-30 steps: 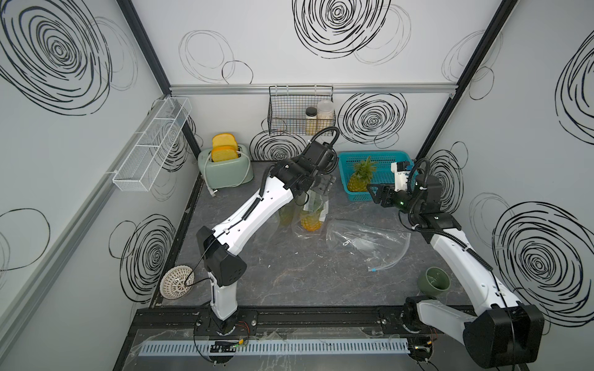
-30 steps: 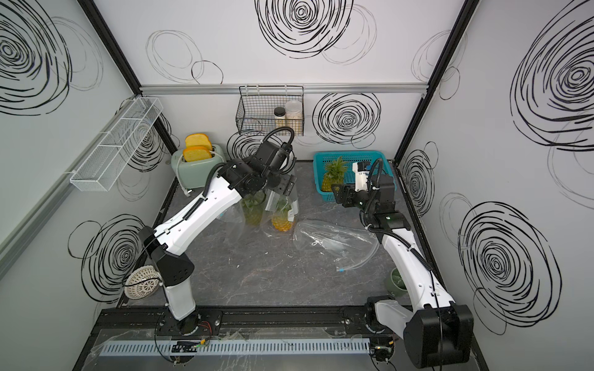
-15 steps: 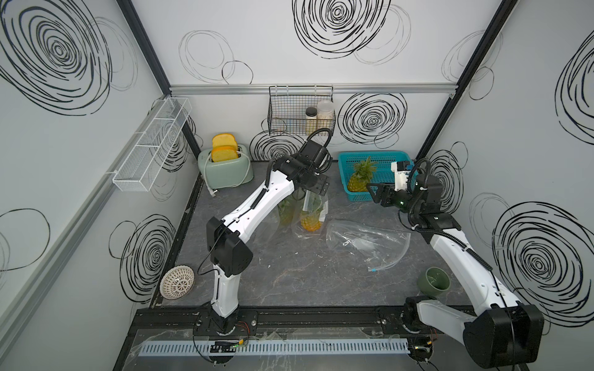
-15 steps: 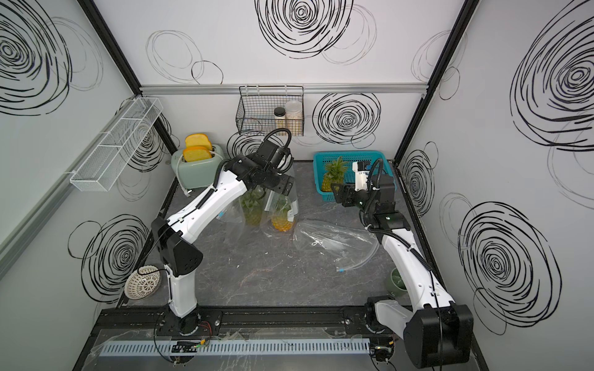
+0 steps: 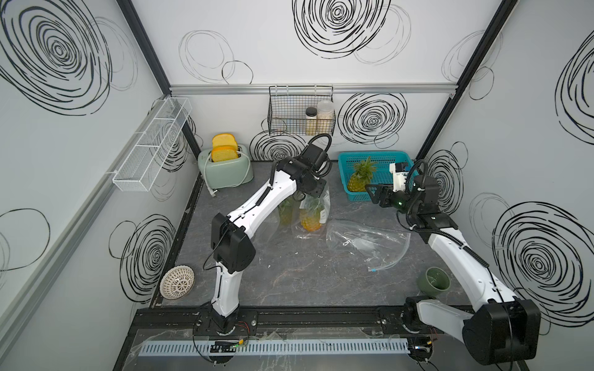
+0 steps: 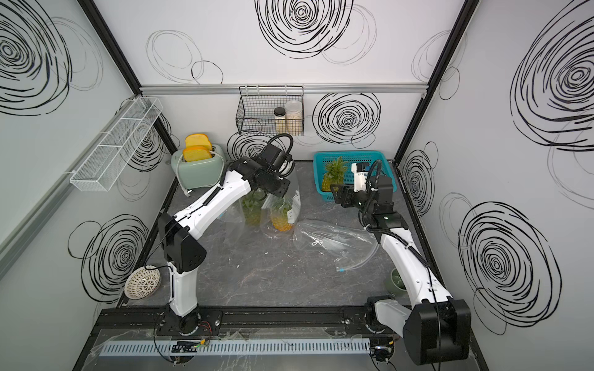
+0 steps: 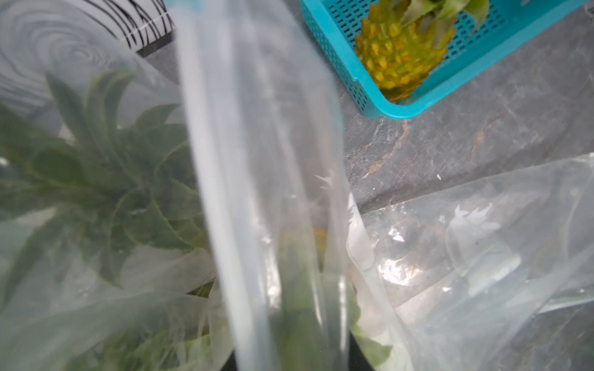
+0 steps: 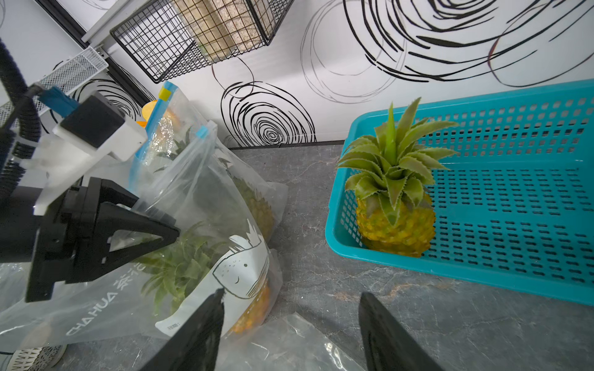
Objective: Open the zip-top bag and take out the pineapple
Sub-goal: Adjust the zipper food storage bag at the center of the board.
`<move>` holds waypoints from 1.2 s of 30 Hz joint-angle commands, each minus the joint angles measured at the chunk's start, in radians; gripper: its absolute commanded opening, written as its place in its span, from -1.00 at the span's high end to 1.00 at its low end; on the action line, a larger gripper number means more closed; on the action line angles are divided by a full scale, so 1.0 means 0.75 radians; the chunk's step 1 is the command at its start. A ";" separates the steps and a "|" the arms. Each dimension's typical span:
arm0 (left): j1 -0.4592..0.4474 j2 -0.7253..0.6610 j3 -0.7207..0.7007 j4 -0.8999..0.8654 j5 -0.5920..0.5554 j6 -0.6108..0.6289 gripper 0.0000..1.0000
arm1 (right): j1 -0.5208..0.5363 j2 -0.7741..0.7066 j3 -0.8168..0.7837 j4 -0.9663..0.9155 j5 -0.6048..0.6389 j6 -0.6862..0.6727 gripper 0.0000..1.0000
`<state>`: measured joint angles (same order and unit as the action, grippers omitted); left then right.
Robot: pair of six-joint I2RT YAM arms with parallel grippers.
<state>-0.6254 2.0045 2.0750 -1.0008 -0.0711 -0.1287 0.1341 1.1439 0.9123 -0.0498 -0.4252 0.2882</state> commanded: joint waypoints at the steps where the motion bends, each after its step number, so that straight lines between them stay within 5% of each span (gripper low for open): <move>1: 0.001 -0.029 -0.034 -0.038 -0.027 0.035 0.87 | 0.001 -0.008 -0.014 0.045 -0.021 0.015 -0.38; 2: -0.002 -0.041 -0.043 -0.036 -0.039 0.043 1.00 | 0.003 -0.011 -0.016 0.048 -0.031 0.019 -0.38; 7: -0.043 -0.125 -0.089 0.004 -0.112 0.123 1.00 | 0.021 -0.025 0.005 -0.022 -0.079 0.007 -0.36; 21: -0.247 -0.448 -0.356 0.219 -0.365 0.468 1.00 | 0.386 -0.159 0.051 -0.470 0.330 0.038 -0.37; 36: -0.293 -0.906 -0.731 0.428 -0.355 0.828 1.00 | 0.408 -0.259 -0.015 -0.563 0.287 0.079 -0.39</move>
<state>-0.8429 1.3884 1.5188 -0.8051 -0.2947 0.4107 0.4316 0.9558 0.9051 -0.4347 -0.1806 0.3294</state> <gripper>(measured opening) 0.056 0.697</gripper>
